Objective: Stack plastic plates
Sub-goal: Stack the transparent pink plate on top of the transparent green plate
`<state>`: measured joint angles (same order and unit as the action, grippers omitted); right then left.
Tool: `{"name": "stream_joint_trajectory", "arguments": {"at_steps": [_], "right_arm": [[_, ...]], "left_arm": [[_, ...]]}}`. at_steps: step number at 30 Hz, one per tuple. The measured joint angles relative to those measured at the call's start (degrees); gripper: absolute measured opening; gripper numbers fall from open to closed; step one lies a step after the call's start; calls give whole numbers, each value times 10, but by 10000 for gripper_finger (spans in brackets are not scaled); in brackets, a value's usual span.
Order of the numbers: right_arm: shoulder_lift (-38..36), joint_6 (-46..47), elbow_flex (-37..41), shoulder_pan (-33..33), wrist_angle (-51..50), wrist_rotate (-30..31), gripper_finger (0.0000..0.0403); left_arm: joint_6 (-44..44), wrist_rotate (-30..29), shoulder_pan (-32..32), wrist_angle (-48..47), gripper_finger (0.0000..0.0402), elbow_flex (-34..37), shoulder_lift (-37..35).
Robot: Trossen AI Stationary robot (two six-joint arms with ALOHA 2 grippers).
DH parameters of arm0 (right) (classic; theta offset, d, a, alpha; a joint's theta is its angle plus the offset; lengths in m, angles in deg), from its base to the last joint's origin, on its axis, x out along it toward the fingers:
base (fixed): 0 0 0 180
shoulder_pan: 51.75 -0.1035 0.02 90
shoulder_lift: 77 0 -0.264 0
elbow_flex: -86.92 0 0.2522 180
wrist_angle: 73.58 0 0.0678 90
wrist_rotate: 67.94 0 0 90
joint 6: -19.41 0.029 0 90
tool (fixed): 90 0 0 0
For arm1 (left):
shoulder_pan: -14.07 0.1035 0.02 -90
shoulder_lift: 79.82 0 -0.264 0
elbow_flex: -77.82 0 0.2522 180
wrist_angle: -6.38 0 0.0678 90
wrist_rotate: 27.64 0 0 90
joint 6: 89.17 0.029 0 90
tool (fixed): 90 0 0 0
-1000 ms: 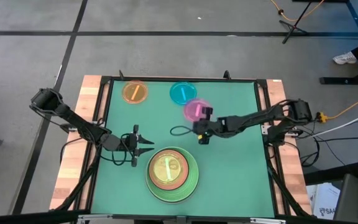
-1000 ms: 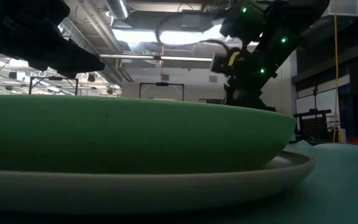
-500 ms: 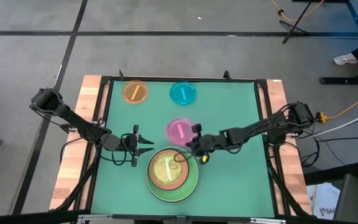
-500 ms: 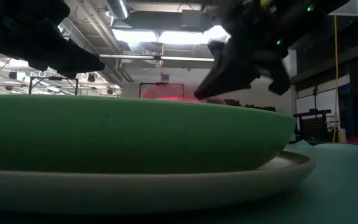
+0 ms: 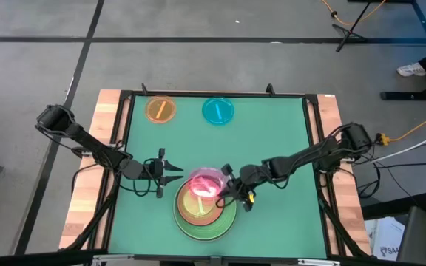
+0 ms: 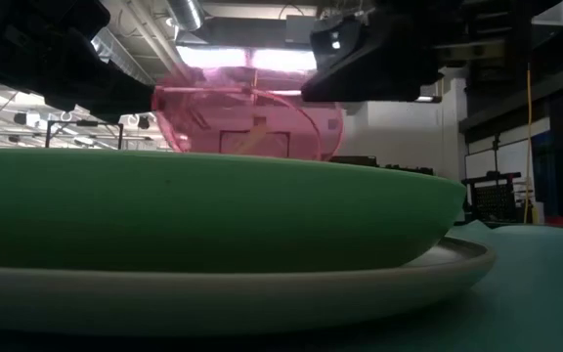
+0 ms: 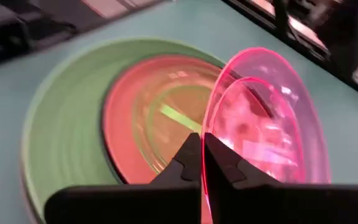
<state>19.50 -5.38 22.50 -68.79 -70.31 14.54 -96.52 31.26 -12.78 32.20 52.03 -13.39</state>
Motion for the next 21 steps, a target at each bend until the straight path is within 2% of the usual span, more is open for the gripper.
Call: {"name": "stream_joint_trajectory", "arguments": {"at_steps": [4,21], "right_arm": [[13,0,0,-9,34,-30,1],[63,12,-38,-28,55,-43,1]], "left_arm": [[0,0,0,1,103,0,0],[0,-10,1,2,103,0,0]]}}
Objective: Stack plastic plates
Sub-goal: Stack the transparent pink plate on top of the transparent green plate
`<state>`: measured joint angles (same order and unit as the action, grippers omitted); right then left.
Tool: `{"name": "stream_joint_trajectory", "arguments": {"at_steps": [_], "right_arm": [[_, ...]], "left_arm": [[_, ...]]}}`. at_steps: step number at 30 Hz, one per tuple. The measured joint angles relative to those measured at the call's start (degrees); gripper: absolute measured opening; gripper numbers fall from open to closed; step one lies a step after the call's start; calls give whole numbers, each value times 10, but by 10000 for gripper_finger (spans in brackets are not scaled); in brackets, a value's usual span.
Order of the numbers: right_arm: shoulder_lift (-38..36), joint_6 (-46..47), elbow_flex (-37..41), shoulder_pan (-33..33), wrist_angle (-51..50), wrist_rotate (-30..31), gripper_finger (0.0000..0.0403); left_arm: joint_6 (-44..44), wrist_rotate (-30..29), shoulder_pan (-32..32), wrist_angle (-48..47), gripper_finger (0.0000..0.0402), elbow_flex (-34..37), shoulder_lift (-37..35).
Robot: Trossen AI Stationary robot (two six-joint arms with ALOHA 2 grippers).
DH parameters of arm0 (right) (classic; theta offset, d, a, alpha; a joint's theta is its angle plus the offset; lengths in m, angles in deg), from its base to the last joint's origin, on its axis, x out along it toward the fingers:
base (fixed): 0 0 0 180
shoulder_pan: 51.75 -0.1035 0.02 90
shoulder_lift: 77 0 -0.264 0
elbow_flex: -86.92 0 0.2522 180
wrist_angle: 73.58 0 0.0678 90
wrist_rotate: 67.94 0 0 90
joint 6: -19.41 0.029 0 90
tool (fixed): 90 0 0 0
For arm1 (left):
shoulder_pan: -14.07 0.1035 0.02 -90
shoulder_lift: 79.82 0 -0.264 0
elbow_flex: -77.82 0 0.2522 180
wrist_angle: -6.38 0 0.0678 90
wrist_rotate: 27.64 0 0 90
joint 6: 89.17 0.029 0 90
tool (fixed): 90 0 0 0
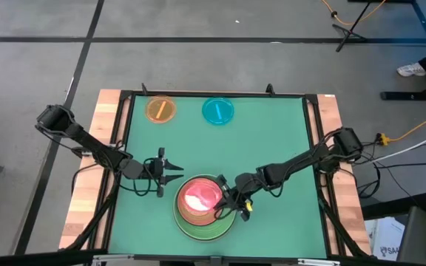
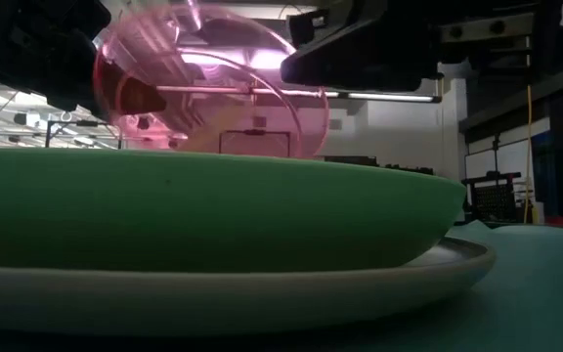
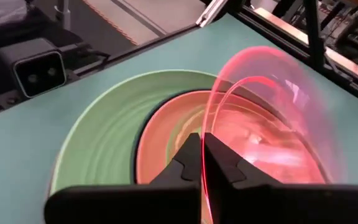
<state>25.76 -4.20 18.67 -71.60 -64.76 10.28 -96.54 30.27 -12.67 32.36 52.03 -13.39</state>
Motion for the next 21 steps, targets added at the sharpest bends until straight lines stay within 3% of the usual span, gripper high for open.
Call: {"name": "stream_joint_trajectory", "arguments": {"at_steps": [6,21], "right_arm": [[33,8,0,4,45,-12,1],[34,45,0,20,33,-14,15]], "left_arm": [[0,-1,0,2,103,0,0],[0,-1,0,-1,103,0,0]]}}
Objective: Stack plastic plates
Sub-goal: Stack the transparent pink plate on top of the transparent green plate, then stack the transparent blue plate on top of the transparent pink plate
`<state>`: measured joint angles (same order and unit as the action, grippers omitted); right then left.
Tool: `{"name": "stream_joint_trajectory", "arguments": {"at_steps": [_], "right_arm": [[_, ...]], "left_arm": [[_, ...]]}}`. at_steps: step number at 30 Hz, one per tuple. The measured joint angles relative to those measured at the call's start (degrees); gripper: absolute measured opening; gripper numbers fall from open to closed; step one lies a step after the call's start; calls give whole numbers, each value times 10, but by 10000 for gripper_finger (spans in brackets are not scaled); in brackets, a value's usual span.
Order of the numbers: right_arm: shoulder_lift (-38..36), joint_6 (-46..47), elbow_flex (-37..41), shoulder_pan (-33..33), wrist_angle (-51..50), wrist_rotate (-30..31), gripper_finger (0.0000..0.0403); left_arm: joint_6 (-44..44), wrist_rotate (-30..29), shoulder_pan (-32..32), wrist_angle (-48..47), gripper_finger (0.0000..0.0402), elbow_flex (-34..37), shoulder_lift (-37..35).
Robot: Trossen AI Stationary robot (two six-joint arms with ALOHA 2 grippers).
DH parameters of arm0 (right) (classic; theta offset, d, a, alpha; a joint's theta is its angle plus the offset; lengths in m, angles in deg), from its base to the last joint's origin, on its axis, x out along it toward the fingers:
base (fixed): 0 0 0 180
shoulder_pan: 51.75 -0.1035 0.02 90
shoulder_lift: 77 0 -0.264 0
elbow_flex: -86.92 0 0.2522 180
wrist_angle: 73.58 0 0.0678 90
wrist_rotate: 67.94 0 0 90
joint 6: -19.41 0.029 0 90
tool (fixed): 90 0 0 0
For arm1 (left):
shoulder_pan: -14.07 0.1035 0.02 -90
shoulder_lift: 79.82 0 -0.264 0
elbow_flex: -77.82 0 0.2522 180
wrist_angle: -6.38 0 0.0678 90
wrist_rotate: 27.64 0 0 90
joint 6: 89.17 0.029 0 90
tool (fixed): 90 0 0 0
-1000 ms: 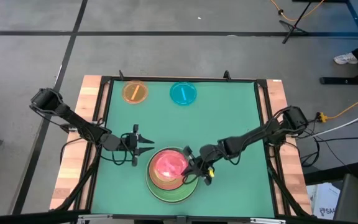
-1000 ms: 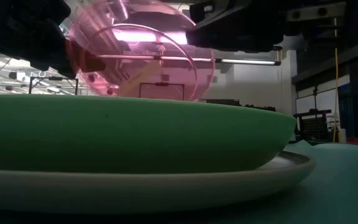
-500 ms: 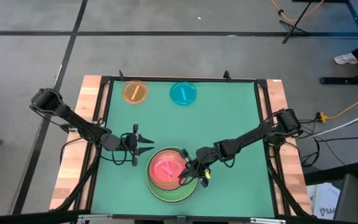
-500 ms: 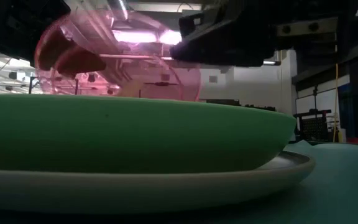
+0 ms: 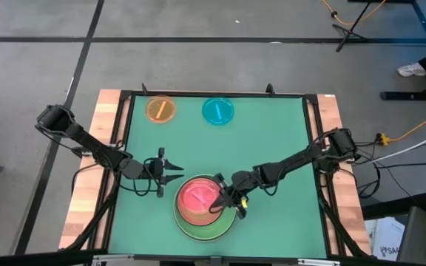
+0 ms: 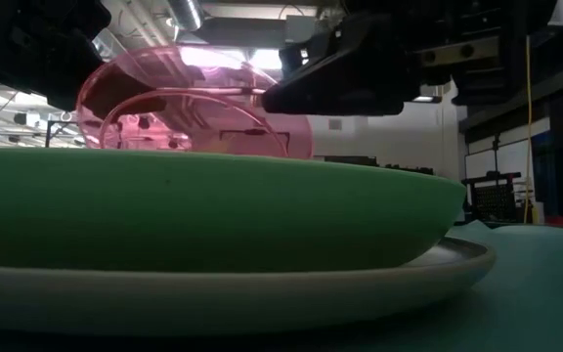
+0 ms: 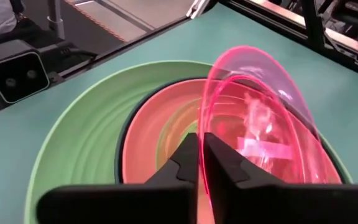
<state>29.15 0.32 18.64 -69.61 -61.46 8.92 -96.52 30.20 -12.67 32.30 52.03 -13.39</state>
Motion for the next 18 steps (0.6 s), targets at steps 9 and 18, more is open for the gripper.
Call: {"name": "stream_joint_trajectory", "arguments": {"at_steps": [9,18], "right_arm": [[0,9,0,-1,-4,0,99],[-70,4,0,-1,-79,116,133]], "left_arm": [[0,0,0,0,103,0,0],[0,0,0,-1,103,0,0]]}}
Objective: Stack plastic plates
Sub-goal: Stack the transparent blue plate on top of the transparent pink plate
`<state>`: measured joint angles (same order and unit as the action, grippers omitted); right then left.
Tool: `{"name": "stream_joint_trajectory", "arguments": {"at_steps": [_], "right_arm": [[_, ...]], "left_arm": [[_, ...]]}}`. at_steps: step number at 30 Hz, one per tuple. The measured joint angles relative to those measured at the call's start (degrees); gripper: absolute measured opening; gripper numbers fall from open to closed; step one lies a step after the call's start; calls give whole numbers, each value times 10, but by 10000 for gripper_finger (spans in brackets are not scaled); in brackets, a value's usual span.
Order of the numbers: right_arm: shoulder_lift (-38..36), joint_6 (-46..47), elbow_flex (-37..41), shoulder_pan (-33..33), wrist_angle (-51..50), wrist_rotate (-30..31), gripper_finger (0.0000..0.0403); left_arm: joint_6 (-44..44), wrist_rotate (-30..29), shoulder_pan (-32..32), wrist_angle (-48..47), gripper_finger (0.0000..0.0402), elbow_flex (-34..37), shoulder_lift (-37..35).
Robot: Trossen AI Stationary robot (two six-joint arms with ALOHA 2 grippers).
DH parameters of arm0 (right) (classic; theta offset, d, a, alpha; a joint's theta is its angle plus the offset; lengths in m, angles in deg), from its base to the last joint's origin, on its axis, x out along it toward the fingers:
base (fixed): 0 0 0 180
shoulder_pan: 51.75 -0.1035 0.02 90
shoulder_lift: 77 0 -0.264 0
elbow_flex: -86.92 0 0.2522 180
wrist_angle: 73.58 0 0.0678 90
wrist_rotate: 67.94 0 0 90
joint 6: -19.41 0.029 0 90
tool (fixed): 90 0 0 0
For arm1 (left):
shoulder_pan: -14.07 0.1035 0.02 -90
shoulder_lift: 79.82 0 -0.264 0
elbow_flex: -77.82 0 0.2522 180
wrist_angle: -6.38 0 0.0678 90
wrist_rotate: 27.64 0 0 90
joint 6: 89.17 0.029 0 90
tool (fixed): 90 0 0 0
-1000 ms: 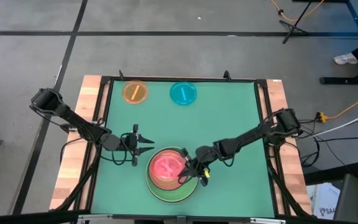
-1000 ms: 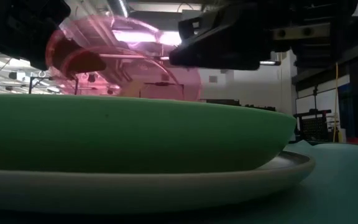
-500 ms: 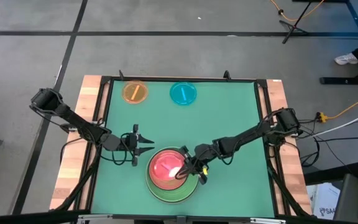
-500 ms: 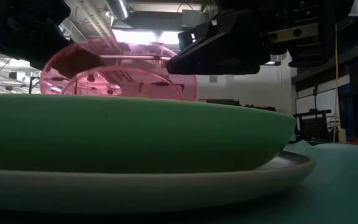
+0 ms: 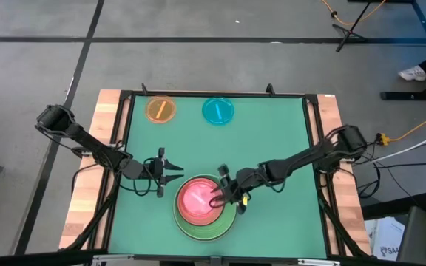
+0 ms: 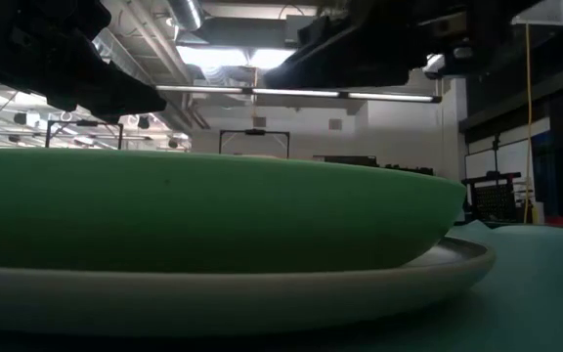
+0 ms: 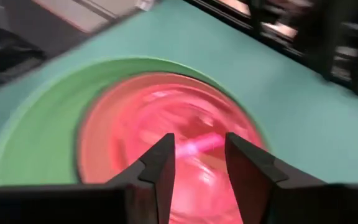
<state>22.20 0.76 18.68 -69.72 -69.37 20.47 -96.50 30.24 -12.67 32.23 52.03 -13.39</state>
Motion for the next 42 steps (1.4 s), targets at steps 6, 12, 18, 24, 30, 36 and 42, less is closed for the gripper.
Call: {"name": "stream_joint_trajectory", "arguments": {"at_steps": [6,12,18,24,30,36,42], "right_arm": [[-74,-42,0,4,-127,189,134],[-90,-57,0,58,-193,274,134],[-90,-57,0,156,-210,226,134],[-78,-55,0,245,-208,139,134],[-31,-56,0,304,-165,110,134],[32,-60,0,345,-103,110,134],[81,-75,0,366,-54,105,134]], "left_arm": [[0,0,0,-1,103,0,0],[0,0,0,-1,103,0,0],[0,-1,2,0,103,0,0],[0,2,2,-1,103,0,0],[0,2,2,-3,103,0,0],[3,1,3,-1,103,0,0],[4,1,3,-1,103,0,0]]}}
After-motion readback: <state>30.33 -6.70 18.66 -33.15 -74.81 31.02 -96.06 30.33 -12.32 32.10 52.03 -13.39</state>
